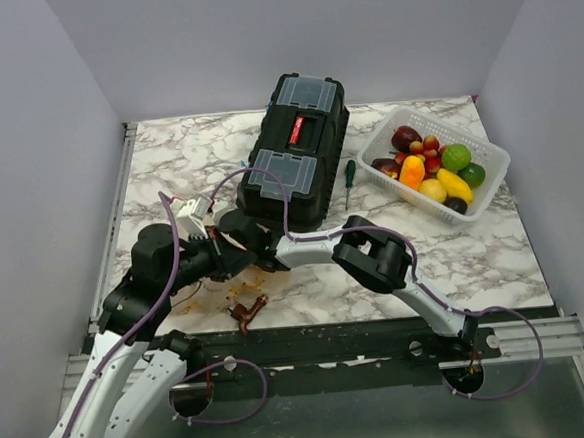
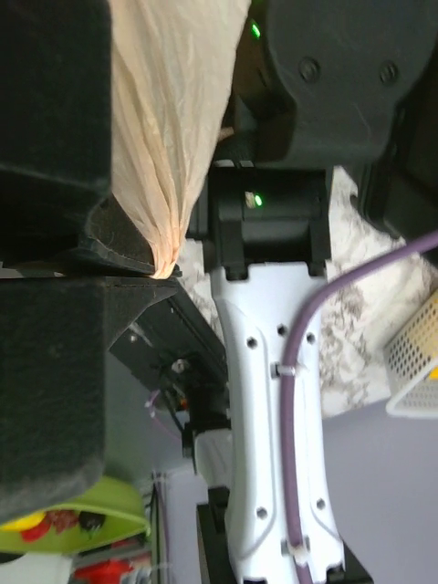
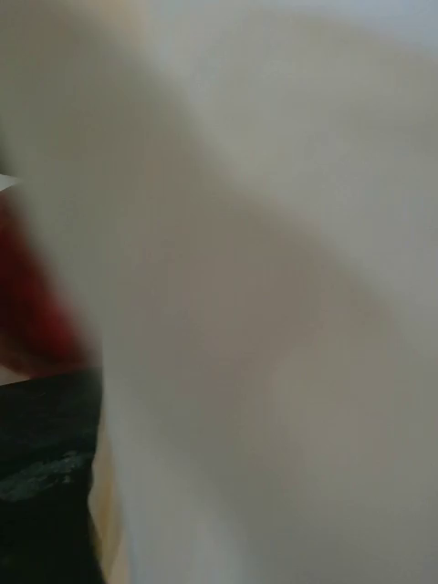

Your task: Take the fake fruits out of the plastic bag

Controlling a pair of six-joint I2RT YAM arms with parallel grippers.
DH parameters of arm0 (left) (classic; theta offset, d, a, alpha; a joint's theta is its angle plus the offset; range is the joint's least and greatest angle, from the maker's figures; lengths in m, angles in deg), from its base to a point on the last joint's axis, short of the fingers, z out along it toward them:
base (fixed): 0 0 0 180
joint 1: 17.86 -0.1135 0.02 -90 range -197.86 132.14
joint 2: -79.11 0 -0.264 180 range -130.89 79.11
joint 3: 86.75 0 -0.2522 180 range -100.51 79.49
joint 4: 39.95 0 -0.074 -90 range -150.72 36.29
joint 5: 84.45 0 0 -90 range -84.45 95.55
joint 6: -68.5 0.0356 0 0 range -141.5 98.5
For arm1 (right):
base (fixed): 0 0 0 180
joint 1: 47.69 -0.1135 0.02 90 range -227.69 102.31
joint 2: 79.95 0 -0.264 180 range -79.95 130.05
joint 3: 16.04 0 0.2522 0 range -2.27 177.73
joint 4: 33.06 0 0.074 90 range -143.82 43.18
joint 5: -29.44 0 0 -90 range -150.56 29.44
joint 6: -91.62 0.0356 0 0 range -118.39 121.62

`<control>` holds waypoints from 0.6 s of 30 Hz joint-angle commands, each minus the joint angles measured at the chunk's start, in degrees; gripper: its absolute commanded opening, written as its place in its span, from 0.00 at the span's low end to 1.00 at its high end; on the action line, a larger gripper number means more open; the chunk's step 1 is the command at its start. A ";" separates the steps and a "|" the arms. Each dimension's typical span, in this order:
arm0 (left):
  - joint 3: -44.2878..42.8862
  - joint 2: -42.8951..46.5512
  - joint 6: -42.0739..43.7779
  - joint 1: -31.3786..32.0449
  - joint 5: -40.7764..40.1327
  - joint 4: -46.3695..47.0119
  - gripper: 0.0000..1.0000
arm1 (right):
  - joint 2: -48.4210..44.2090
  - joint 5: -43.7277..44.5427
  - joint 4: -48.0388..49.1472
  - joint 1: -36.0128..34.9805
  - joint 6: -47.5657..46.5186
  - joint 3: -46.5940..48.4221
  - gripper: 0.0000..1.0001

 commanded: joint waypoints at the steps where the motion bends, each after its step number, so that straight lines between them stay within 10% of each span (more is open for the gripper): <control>1: -2.73 4.88 7.78 0.19 -11.95 -12.11 0.00 | -1.78 6.97 -5.89 -0.33 -4.07 -1.71 0.64; 11: 1.84 13.68 9.50 0.19 -25.63 -16.63 0.00 | -10.60 9.51 -9.65 -0.30 -8.79 -4.32 0.04; 18: 4.96 15.82 8.08 0.19 -26.85 -15.58 0.00 | -17.09 11.33 -10.92 -0.22 -8.78 -6.49 0.01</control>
